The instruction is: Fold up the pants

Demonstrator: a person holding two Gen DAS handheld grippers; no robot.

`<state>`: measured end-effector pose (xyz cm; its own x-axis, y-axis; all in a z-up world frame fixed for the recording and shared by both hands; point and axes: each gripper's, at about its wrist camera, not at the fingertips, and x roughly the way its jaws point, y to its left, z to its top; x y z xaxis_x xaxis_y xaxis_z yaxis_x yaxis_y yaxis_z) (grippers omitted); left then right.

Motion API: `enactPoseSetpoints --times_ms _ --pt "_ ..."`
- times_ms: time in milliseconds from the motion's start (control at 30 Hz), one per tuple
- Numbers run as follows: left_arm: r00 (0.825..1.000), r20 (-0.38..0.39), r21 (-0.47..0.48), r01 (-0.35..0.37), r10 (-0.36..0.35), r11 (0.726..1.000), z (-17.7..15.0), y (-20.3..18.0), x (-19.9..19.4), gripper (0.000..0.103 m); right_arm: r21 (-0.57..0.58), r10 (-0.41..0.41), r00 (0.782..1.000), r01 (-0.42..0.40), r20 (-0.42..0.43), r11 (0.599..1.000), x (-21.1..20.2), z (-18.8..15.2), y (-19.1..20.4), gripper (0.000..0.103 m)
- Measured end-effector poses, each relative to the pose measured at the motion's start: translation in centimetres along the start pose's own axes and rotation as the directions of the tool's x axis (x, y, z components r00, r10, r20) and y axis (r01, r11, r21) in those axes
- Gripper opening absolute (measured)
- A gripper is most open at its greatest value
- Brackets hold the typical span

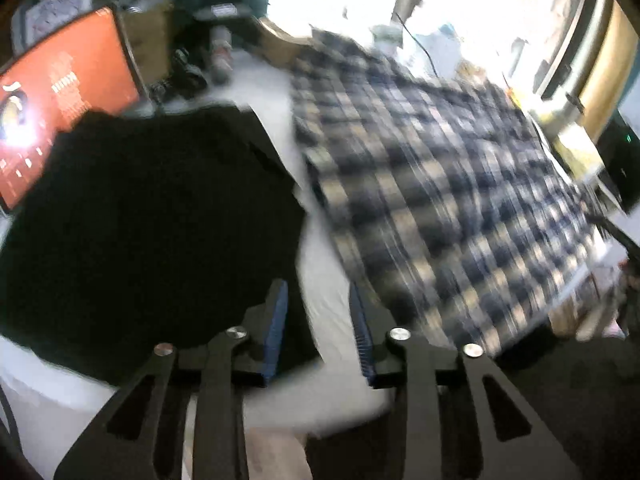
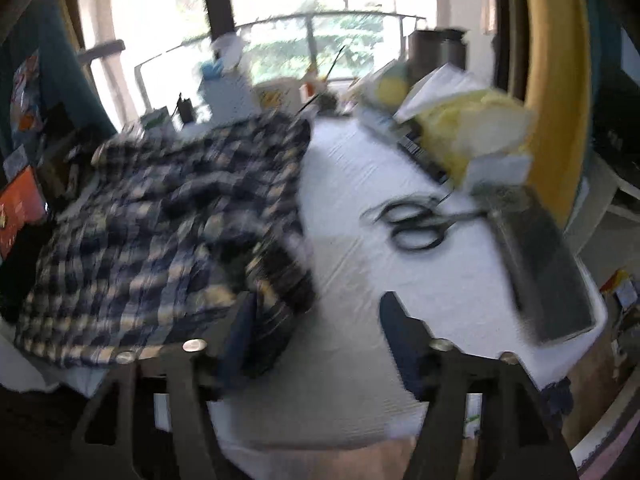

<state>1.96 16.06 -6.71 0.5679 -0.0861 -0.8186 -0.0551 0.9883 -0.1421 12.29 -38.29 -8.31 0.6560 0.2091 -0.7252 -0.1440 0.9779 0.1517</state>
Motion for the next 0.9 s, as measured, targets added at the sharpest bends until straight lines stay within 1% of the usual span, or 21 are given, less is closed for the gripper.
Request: enactPoseSetpoints --times_ms 33,67,133,200,267,333,367,433,500,667,767,833,900 --pt "1.0 0.016 0.0 -0.007 0.007 1.0 0.6 0.0 0.2 0.037 0.006 -0.001 1.0 0.001 0.01 1.0 -0.2 0.5 -0.4 0.067" --pt "0.999 0.047 0.008 -0.012 0.011 1.0 1.9 0.1 0.5 0.037 0.005 -0.008 1.0 0.008 0.014 1.0 -0.1 0.8 -0.5 0.067" --pt "0.996 0.085 0.007 -0.016 0.016 1.0 4.0 0.0 1.8 0.037 -0.004 -0.027 1.0 0.027 0.016 1.0 0.6 2.0 -0.8 0.067" --pt "0.994 0.112 0.013 -0.007 0.006 1.0 5.8 -0.3 3.1 0.037 -0.013 -0.032 0.999 0.032 0.017 0.999 1.1 2.9 -0.7 0.067" --pt "0.99 0.138 0.015 -0.021 0.019 1.0 7.2 -0.3 4.1 0.037 -0.038 -0.026 0.999 0.027 0.032 0.999 1.3 4.5 -0.4 0.067" --pt "0.991 0.128 0.005 -0.026 0.025 1.0 8.1 -0.4 5.1 0.037 -0.063 -0.025 0.999 0.027 0.036 0.998 1.7 6.0 0.0 0.067" --pt "0.992 0.125 0.008 -0.009 0.008 1.0 8.2 -0.6 5.4 0.037 -0.074 -0.024 0.999 0.026 0.033 0.997 2.0 6.3 0.3 0.067" --pt "0.992 0.123 0.019 0.002 -0.005 1.0 7.9 -1.4 5.7 0.037 -0.106 -0.024 0.999 0.027 0.025 0.994 2.1 6.6 0.6 0.067" --pt "0.993 0.114 0.027 0.021 -0.024 0.999 7.0 -1.9 5.7 0.037 -0.117 -0.024 1.0 0.026 0.015 0.993 2.3 6.3 0.5 0.067" --pt "0.994 0.099 0.007 0.037 -0.038 0.999 3.9 -2.7 4.7 0.037 -0.09 -0.06 0.998 0.058 -0.016 0.994 2.7 4.5 -0.5 0.067" --pt "0.991 0.115 -0.018 0.074 -0.072 0.997 1.9 -3.2 3.3 0.037 -0.085 -0.071 0.997 0.07 -0.015 0.994 2.2 3.2 -0.7 0.067" --pt "0.984 0.159 -0.008 0.079 -0.076 0.997 0.4 -4.1 2.0 0.037 -0.085 -0.073 0.997 0.073 0.0 0.994 1.5 2.5 -0.6 0.067" --pt "0.981 0.176 0.001 0.088 -0.086 0.996 -0.9 -4.9 1.2 0.037 -0.081 -0.066 0.998 0.067 0.014 0.994 0.9 2.1 -0.4 0.067"
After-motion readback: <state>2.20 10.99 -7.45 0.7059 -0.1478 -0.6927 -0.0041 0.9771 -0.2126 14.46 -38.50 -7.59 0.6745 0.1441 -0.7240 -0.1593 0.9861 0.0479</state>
